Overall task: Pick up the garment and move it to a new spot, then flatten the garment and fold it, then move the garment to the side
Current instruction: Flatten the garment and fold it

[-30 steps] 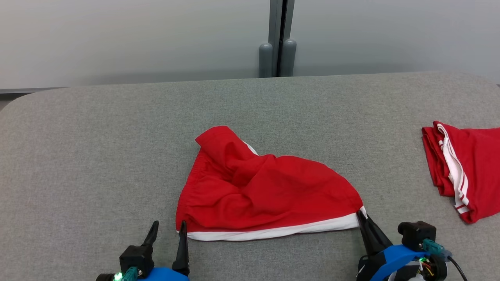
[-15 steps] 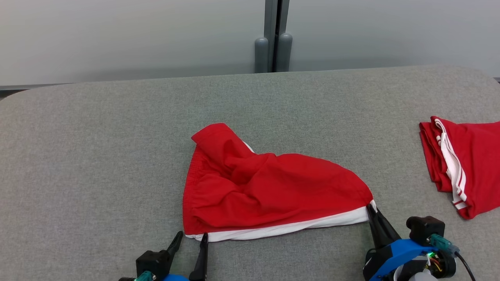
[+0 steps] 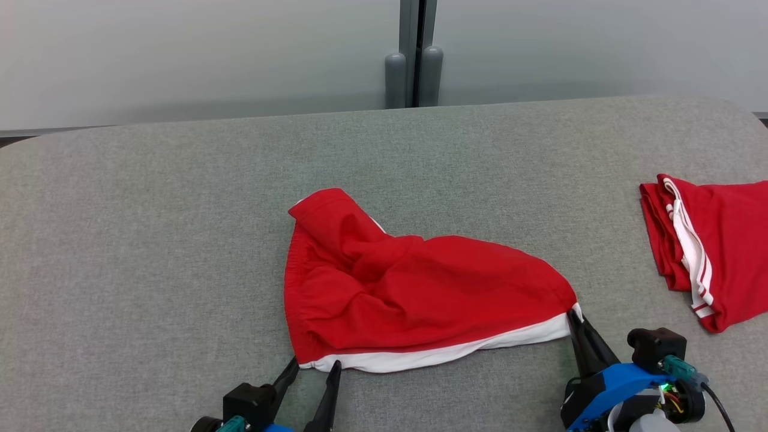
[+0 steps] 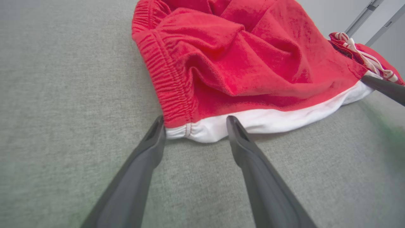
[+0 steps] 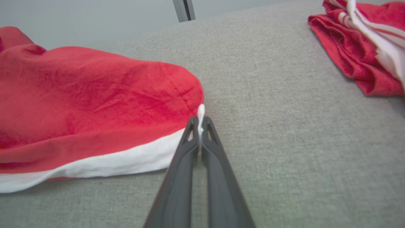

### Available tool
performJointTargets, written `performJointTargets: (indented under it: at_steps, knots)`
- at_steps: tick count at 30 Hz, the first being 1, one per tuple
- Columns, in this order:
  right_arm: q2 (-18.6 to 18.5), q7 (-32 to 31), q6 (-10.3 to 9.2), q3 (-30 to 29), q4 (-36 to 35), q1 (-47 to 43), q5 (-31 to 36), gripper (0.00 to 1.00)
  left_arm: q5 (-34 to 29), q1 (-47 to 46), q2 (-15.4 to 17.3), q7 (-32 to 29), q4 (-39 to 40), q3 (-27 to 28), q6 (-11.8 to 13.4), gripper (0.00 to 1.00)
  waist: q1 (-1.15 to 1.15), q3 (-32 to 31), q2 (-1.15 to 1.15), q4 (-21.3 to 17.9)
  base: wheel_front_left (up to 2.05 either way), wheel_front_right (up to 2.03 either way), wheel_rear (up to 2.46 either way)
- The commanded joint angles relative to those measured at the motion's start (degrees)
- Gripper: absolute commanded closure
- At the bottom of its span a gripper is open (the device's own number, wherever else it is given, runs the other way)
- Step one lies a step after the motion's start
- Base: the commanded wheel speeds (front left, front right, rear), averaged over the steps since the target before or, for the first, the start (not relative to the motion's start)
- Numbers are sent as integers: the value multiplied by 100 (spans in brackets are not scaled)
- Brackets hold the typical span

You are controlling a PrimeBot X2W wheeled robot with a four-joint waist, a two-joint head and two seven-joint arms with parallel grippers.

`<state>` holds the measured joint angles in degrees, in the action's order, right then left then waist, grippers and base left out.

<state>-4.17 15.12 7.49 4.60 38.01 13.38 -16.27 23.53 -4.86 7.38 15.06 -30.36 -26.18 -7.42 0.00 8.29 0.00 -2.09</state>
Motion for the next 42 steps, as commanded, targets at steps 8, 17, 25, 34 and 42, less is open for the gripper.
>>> performJointTargets:
  at_steps: [8, 17, 25, 34, 42]
  knots:
    - [-109, 4, 0, -125, -8, 105, 93, 100, 281, -150, 257, 13, 21, -410, -9, 56, 0, -16, 0, 69, 0, 0, 0]
    - [-68, 4, 0, -95, -117, 152, 92, 100, 257, -275, 255, 13, -195, -614, -9, 100, 0, -38, 0, 78, 0, 0, 0]
    - [-11, 4, 0, -160, -593, 85, -190, 100, 161, -290, 332, 14, 473, -146, -10, 100, 0, -367, 0, 81, 0, 0, 0]
    - [-214, 4, 1, 118, -1513, 643, -944, 100, -241, -798, 808, 13, 2047, 594, -8, 100, 0, -798, 0, 75, 0, 0, 0]
    - [-666, 4, 0, 375, -2253, 1795, -1612, 100, -125, -2107, 1387, 13, 2471, 790, -7, 100, 0, -741, 0, 37, 0, 0, 0]
